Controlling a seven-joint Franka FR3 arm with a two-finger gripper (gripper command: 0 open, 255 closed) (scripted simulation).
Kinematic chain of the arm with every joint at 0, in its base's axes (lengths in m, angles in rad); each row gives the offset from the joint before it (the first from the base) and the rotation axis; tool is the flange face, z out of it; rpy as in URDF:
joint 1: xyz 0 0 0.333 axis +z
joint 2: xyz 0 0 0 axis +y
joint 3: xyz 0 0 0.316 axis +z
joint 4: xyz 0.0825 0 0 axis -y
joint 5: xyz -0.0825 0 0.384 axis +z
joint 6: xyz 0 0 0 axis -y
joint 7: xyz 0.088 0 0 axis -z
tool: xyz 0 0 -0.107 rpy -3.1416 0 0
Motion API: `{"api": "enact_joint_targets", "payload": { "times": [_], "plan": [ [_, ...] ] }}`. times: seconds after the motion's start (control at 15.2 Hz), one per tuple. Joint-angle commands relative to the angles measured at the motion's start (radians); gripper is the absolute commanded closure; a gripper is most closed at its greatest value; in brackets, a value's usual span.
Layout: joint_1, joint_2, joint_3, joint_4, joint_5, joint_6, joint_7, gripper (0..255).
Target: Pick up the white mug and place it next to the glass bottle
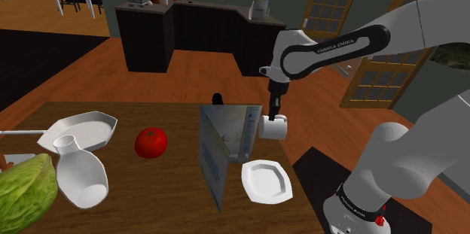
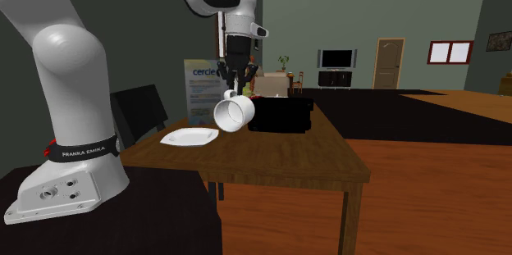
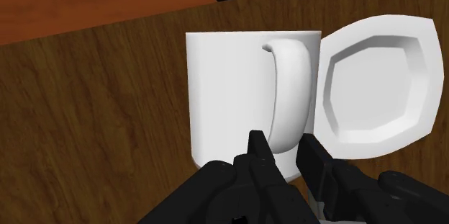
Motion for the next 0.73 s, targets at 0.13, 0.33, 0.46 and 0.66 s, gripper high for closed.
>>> {"api": "enact_joint_targets", "payload": {
  "times": [0.13, 0.33, 0.46, 0.66],
  "plan": [
    [-0.002, -0.029, 0.005, 0.036, -0.003, -0.065, 0.004, 255],
    [-0.002, -0.046, 0.008, 0.064, -0.003, -0.11, 0.007, 255],
    [-0.002, -0.056, 0.011, 0.084, -0.003, -0.139, 0.009, 255],
    [-0.002, -0.068, 0.014, 0.115, -0.003, -0.183, 0.012, 255]
  ]
}}
